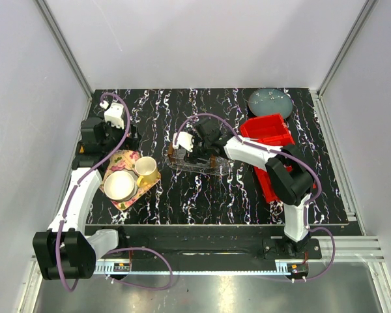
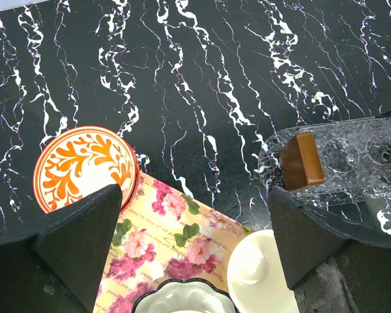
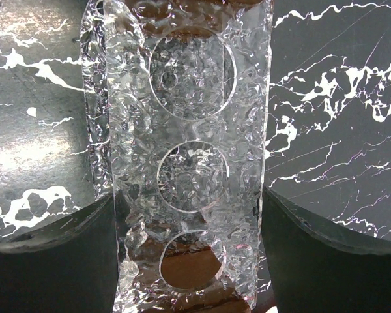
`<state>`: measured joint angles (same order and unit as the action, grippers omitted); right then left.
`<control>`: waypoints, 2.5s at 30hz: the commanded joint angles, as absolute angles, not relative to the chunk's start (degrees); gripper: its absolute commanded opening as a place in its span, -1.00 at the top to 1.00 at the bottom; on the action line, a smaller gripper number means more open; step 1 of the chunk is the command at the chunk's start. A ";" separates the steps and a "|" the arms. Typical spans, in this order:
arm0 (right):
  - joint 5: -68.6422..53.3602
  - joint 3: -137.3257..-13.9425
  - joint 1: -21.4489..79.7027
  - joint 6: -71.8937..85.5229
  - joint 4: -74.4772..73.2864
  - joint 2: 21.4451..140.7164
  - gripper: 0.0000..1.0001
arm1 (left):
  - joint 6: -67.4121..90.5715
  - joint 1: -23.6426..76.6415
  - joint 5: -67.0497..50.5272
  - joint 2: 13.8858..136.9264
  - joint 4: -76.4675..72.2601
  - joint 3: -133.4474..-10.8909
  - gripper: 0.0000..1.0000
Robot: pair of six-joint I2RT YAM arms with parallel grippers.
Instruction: Prepare toiletry sets of a toothbrush and toothpaste on the tray
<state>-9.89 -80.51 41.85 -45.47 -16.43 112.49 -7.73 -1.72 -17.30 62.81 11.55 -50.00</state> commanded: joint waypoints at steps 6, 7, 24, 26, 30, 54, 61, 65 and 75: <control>-9.75 -81.04 41.31 -46.67 -13.45 111.71 -0.31 | -8.44 -1.58 -17.05 62.58 8.00 -50.45 -0.98; -9.93 -81.04 41.40 -46.67 -13.45 111.71 -0.31 | -8.52 -1.67 -17.14 62.58 8.00 -50.36 -0.98; -13.01 -80.77 41.40 -48.08 -14.15 111.80 -0.31 | -8.44 -1.67 -16.79 62.31 8.00 -50.19 -0.98; -13.01 -80.95 41.40 -47.81 -14.15 111.88 -0.32 | -8.44 -1.67 -16.70 62.32 8.09 -50.27 -0.98; -12.57 -81.30 41.40 -47.55 -14.06 112.41 -0.34 | -8.44 -1.67 -16.70 62.40 8.00 -50.19 -0.98; -11.78 -83.14 41.40 -44.03 -14.59 113.11 -1.00 | -8.88 -1.58 -16.79 62.05 8.09 -49.83 -0.98; -11.07 -83.85 41.40 -42.19 -14.94 112.06 -0.99 | -8.88 -1.67 -16.79 61.87 8.00 -50.01 -0.98; -11.60 -84.81 41.48 -40.87 -16.95 110.92 -0.99 | -8.96 -1.67 -17.05 61.87 8.09 -50.27 -0.98; -13.01 -84.64 42.10 -37.10 -21.44 106.09 -0.99 | -8.79 -1.58 -18.02 62.23 8.00 -50.62 -0.98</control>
<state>-11.66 -82.98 41.85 -39.81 -20.01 111.90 -8.16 -1.72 -17.34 62.81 11.44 -50.00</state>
